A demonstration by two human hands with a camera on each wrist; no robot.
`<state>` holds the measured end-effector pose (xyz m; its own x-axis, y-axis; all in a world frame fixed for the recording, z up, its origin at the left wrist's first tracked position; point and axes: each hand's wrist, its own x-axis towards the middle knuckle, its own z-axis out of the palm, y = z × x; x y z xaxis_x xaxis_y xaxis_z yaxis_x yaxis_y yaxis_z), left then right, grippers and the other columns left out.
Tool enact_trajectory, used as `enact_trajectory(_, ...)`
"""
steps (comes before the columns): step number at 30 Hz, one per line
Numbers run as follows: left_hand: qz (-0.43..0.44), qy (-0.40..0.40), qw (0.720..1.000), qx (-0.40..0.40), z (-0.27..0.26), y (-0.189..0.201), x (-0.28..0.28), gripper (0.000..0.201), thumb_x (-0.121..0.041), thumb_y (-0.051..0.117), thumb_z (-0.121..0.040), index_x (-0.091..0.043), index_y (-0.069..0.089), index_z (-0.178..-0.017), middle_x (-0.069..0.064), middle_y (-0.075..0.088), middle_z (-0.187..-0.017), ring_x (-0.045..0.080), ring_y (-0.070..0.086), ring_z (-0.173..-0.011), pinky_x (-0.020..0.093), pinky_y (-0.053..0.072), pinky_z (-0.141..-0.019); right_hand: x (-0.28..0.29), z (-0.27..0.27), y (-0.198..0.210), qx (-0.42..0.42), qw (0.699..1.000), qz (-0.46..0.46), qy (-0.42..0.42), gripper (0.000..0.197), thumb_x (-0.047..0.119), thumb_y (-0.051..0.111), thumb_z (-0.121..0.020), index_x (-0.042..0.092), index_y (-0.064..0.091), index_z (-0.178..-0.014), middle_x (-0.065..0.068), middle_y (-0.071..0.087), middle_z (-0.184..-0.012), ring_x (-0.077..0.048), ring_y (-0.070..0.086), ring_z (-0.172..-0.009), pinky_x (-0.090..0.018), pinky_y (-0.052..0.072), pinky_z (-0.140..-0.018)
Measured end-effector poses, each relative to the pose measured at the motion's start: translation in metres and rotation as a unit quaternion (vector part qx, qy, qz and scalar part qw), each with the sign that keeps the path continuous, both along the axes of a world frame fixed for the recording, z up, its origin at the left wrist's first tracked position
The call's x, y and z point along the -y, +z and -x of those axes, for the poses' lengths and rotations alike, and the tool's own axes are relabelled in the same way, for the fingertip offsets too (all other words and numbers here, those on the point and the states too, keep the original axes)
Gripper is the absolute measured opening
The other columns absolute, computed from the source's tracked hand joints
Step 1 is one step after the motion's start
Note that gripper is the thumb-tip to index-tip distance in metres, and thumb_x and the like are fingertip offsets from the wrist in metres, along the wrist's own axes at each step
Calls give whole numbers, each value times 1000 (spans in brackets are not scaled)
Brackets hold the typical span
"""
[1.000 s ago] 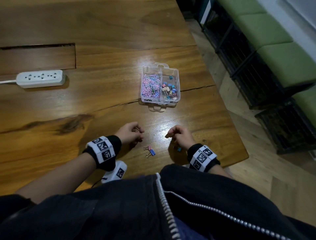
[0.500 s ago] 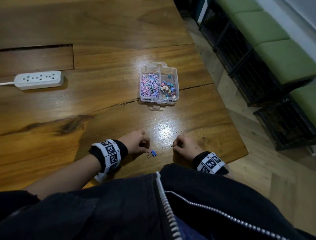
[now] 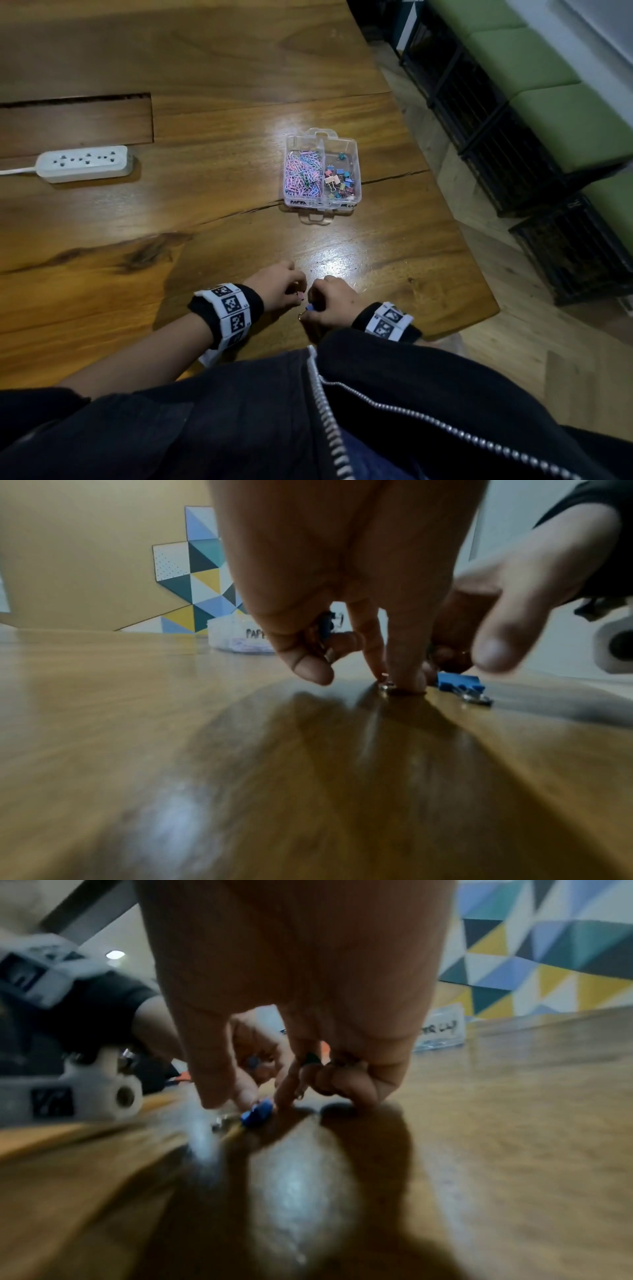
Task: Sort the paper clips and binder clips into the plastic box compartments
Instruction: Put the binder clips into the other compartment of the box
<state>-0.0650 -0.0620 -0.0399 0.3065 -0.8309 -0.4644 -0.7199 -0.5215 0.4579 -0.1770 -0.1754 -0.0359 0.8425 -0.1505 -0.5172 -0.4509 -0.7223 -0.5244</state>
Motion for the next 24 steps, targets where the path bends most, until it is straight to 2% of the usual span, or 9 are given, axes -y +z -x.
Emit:
enact_trajectory(3,17,20,1000,-9,-1,1,1,12,-28,60,-83,-18,57,-89,-2,42,-91,14,46,-85,22,39,-70,-2,-1,-9,27,999,30,15,34,29,68,-77,5,56,-97,-10,51,-104,-13,38,-87,-20,30,-74)
enact_trajectory(6,61,179,974,-125,-6,5,2,22,-16,60,-82,-22,45,-67,-7,46,-73,15,47,-69,13,36,-55,-2,0,-12,46,999,11,24,27,20,67,-79,3,57,-97,-11,52,-107,-10,40,-84,-10,30,-68)
enact_trajectory(8,88,338,889,-295,-10,9,6,20,-10,55,-87,-16,46,-70,-1,53,-70,14,47,-57,17,40,-46,1,2,-9,57,998,4,34,22,15,64,-81,3,57,-98,-10,53,-107,-11,44,-85,-10,31,-68)
enact_trajectory(11,134,466,705,-519,-20,20,18,18,2,41,-87,-7,46,-73,10,54,-75,15,49,-59,22,48,-46,13,5,-8,68,997,14,23,18,9,58,-82,2,59,-99,-12,58,-106,-22,54,-95,-20,40,-78)
enact_trajectory(13,155,478,646,-575,-27,28,29,19,7,35,-84,-5,46,-76,11,55,-81,17,52,-66,19,54,-52,19,8,-9,76,997,22,13,16,6,57,-81,2,60,-97,-13,59,-105,-25,56,-97,-23,43,-82)
enact_trajectory(15,166,464,640,-590,-32,37,43,23,10,30,-83,-5,48,-81,11,52,-82,17,51,-68,18,54,-53,22,10,-10,88,996,15,19,20,3,56,-80,3,58,-100,-13,58,-106,-27,55,-98,-20,39,-80)
enact_trajectory(18,161,427,685,-569,-38,48,66,25,10,30,-83,-4,50,-86,8,47,-81,14,47,-65,17,53,-52,18,10,-10,85,994,-1,65,34,4,54,-82,9,55,-115,-11,52,-110,-21,49,-98,-20,34,-80)
enact_trajectory(21,150,431,719,-524,-46,53,86,20,6,38,-86,-6,53,-89,6,48,-80,13,49,-65,18,54,-53,17,11,-12,88,990,-8,106,27,10,54,-85,9,60,-111,-11,51,-108,-14,44,-90,-20,33,-77)
enact_trajectory(24,148,463,698,-525,-52,58,106,8,-2,46,-90,-4,53,-93,7,49,-80,15,51,-65,19,56,-50,26,10,-9,60,994,-4,94,19,13,56,-84,5,58,-101,-11,54,-106,-17,49,-90,-21,38,-77)
